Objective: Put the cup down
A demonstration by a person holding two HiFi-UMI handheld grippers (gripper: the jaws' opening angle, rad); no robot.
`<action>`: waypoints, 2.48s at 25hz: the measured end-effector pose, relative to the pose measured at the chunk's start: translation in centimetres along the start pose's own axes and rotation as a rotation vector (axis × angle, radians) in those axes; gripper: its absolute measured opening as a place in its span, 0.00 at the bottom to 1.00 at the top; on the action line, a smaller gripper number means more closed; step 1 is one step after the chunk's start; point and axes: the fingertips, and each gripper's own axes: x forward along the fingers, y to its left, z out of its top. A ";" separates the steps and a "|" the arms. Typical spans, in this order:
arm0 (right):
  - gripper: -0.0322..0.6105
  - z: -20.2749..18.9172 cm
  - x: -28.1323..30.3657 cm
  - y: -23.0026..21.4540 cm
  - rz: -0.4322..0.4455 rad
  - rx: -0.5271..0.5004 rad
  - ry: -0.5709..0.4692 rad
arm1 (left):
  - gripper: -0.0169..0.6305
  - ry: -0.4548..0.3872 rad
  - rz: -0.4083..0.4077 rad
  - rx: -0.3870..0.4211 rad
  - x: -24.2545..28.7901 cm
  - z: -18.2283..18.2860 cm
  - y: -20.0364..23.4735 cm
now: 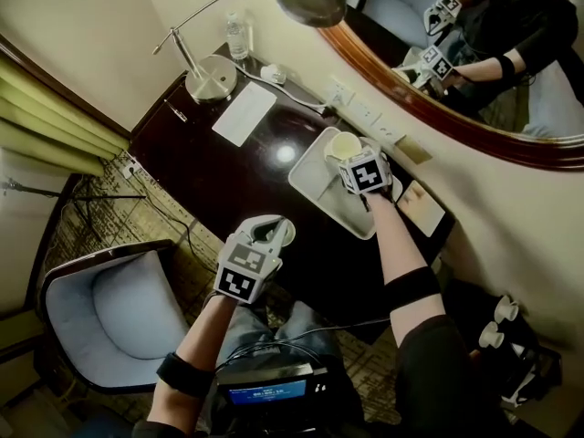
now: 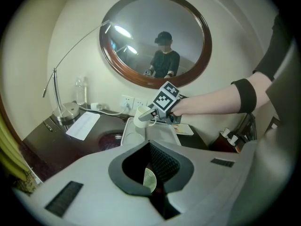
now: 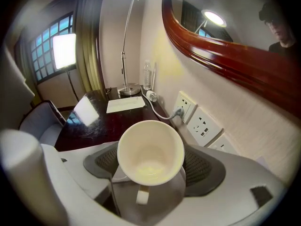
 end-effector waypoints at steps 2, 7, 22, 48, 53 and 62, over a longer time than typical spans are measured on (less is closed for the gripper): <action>0.70 0.2 -2.2 0.9 0.015 -0.015 -0.021 | 0.03 -0.004 0.000 0.008 -0.3 0.2 -0.4; 0.70 -1.6 -7.8 3.8 0.038 -0.077 -0.051 | 0.03 -0.007 0.016 0.021 -1.0 -0.2 -1.7; 0.70 -14.8 -11.8 17.8 0.212 -0.169 -0.011 | 0.03 0.006 0.114 0.081 -3.8 -3.3 -6.1; 0.75 -20.5 -8.7 23.0 0.203 -0.178 0.034 | 0.03 -0.018 0.169 0.054 -6.9 -4.4 -7.6; 0.79 -19.2 -9.8 22.5 0.182 -0.160 -0.012 | 0.03 -0.025 0.168 0.052 -6.9 -4.4 -7.8; 0.70 -15.2 -15.8 20.2 0.186 -0.026 -0.135 | 0.03 -0.070 0.168 0.040 -6.8 -3.2 -7.9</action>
